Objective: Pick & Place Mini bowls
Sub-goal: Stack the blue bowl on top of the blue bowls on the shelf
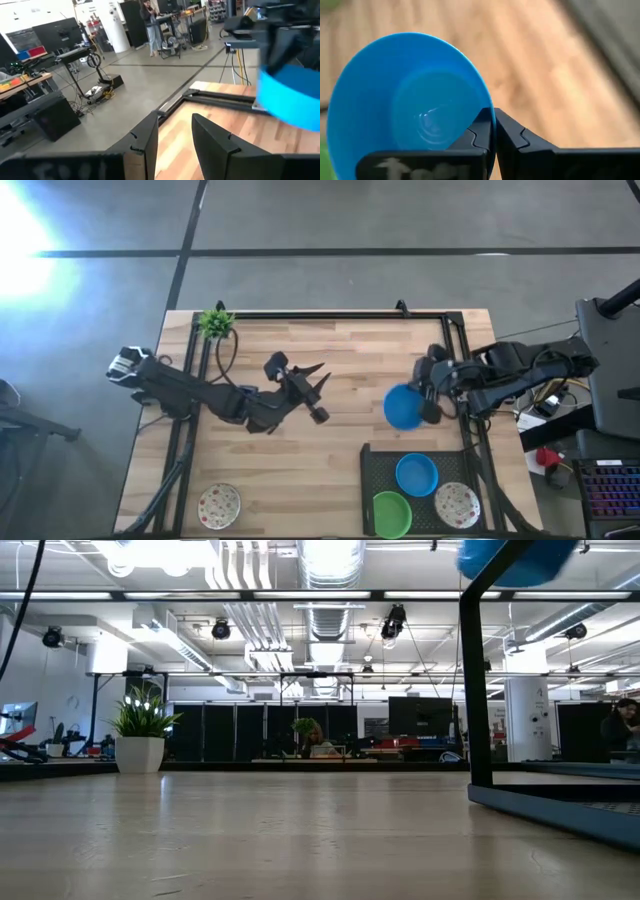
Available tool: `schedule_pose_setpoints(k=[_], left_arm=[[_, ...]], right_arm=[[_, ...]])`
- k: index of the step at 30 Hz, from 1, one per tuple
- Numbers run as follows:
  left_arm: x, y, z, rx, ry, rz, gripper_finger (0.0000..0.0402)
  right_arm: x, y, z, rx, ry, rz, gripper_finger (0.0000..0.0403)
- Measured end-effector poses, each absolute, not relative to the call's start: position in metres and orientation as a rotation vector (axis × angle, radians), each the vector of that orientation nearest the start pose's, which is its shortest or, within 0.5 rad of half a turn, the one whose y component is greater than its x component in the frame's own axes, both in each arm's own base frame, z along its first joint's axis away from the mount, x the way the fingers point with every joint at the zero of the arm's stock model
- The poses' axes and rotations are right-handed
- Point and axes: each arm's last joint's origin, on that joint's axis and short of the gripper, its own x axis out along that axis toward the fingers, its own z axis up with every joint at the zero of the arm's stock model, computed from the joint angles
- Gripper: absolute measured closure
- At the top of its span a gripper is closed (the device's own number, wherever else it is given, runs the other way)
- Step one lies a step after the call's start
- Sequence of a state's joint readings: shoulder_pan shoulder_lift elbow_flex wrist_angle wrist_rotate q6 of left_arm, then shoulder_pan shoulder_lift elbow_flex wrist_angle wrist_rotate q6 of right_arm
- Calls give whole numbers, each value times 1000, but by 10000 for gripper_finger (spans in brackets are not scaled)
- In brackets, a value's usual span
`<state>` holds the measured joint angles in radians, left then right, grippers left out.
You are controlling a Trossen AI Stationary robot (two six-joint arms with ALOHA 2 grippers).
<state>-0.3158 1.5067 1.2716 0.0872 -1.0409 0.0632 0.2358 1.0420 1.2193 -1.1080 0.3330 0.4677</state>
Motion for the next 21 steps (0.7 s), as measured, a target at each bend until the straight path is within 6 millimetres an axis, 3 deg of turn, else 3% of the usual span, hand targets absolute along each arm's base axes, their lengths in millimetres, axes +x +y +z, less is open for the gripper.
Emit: schedule_pose_setpoints(k=[7,17,21], left_arm=[[304,-74,361,115,229,688,295],[279,-69,364,55,340,540,391],[277,-68,365,45,348,522,399]], right_arm=[[174,46,341,265,1047,-100,394],[171,74,294,271,1222,-62,394],[169,86,274,286,1214,-31,394]])
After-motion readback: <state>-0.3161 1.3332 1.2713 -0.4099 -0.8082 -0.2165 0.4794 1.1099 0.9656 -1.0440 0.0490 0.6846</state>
